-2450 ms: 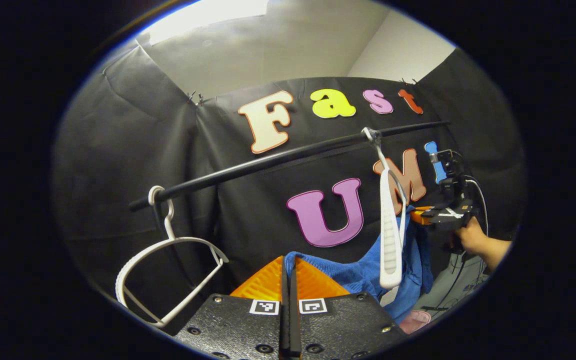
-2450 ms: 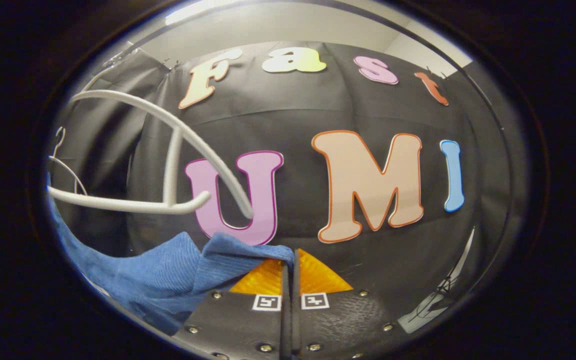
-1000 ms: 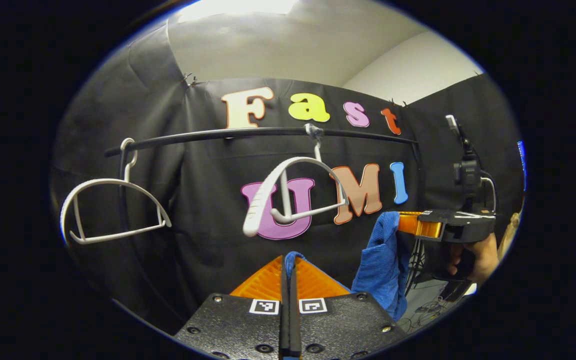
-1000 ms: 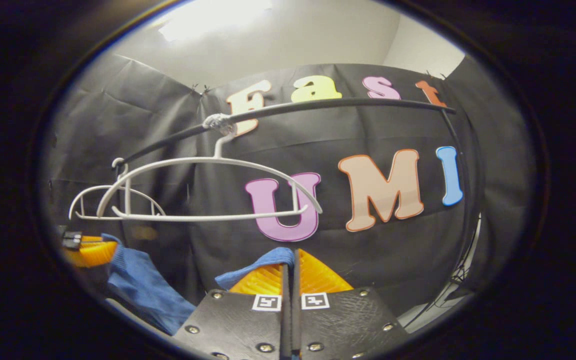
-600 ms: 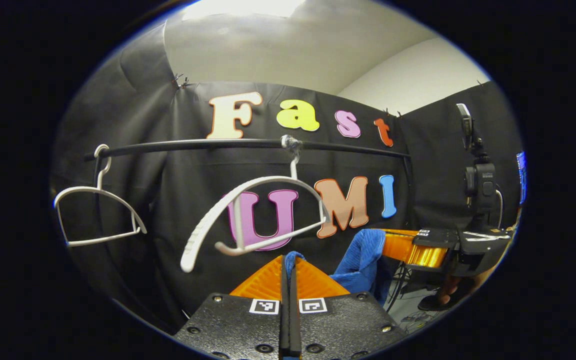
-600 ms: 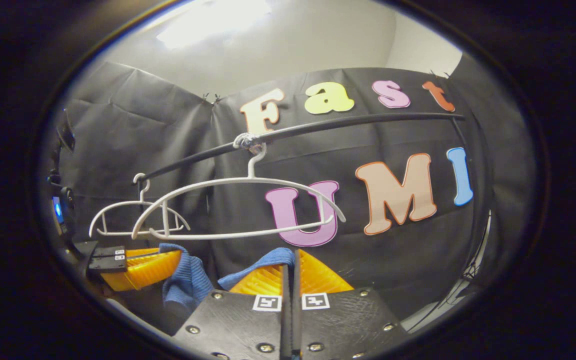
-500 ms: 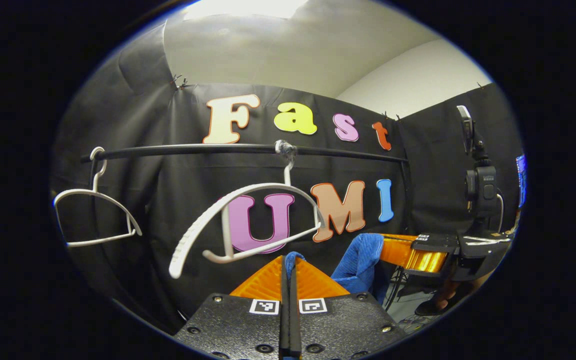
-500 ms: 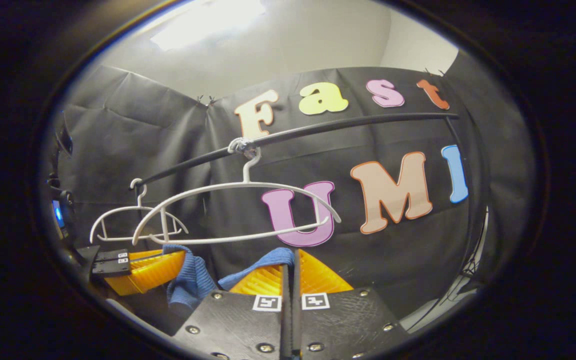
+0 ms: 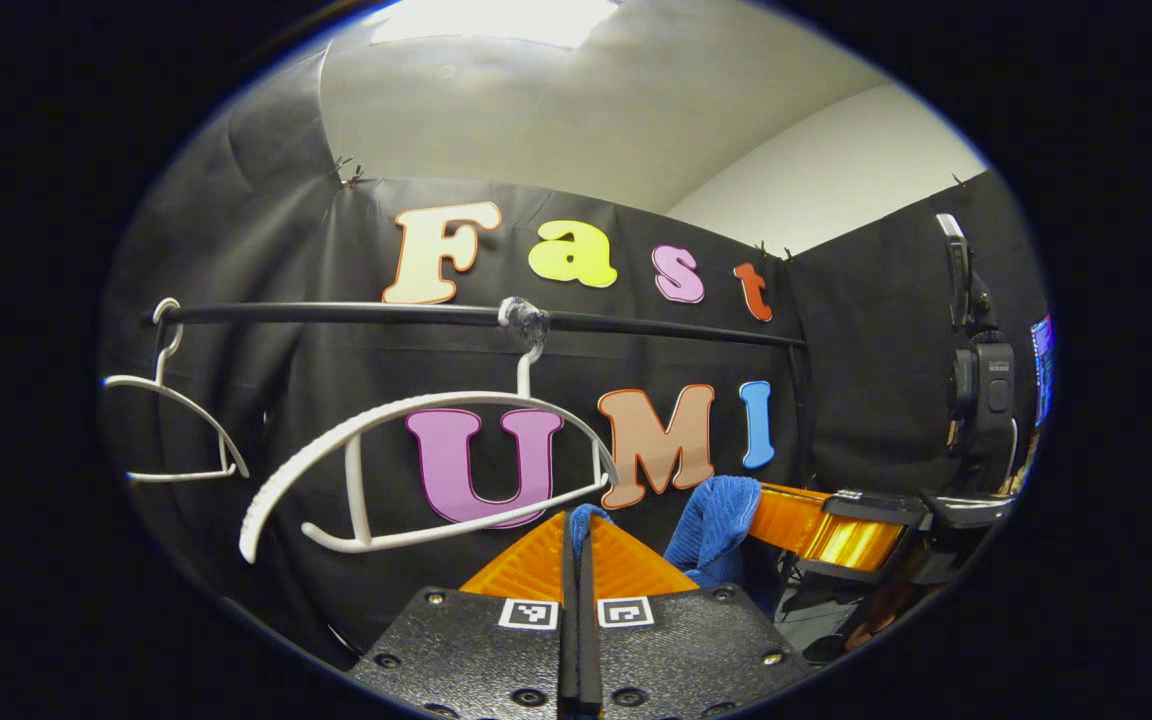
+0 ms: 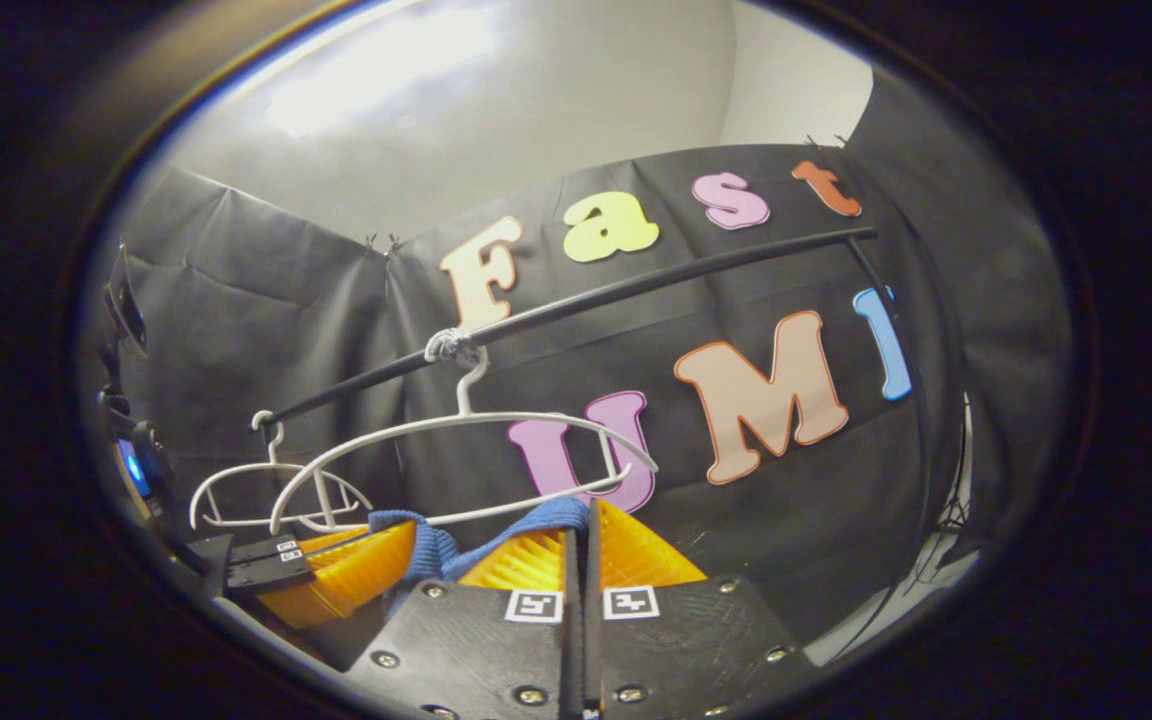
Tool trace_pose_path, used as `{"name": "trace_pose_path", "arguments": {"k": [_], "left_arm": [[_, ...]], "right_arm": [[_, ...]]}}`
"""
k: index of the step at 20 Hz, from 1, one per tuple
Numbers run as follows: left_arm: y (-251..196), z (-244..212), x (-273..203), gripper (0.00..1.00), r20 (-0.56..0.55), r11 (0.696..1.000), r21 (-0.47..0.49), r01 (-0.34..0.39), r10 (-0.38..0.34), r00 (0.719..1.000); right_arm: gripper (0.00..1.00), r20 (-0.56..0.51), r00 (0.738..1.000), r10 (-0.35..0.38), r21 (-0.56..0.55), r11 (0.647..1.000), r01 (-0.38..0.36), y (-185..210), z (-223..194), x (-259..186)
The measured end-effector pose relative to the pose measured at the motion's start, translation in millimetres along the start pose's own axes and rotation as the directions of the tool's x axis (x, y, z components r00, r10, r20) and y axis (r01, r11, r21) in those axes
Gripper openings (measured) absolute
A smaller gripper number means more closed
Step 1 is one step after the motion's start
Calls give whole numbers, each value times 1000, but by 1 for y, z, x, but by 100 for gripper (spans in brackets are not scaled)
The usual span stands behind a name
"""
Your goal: Grasp the clothes on the hanger with both hands and then place them into the laundry hamper below.
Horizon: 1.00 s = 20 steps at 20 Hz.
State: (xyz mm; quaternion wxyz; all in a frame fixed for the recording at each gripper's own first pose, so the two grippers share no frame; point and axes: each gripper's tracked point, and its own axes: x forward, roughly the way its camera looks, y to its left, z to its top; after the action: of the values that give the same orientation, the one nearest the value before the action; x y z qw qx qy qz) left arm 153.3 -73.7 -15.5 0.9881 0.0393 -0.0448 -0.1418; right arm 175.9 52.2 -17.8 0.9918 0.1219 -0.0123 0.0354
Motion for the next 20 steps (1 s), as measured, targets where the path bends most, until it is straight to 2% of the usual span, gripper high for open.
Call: {"name": "trace_pose_path", "arguments": {"k": [4,5,6,7,8,16,20], "left_arm": [[11,-33,13,0,-35,999,6,-36,36,999],[12,-43,17,0,-41,999,15,-43,44,998],[14,-52,20,0,-52,999,23,-48,49,997],[16,-64,22,0,-64,998,27,-54,56,996],[18,-75,24,0,-78,998,23,-55,57,995],[46,-151,22,0,-170,996,-36,-87,79,982],[60,-200,13,0,-231,991,-57,-121,105,967]], "right_arm": [[1,-14,1000,-17,-7,1000,17,-13,-24,11],[5,-28,999,-20,-6,1000,20,-15,-33,14],[1,-42,999,-18,-5,1000,18,-17,-43,17],[5,-60,998,-16,-6,1000,15,-18,-55,21],[1,-80,997,-11,-8,1000,11,-18,-66,24],[1,-206,978,-3,47,999,13,-24,-159,38],[1,-254,966,-53,48,997,68,-38,-212,34]]}}
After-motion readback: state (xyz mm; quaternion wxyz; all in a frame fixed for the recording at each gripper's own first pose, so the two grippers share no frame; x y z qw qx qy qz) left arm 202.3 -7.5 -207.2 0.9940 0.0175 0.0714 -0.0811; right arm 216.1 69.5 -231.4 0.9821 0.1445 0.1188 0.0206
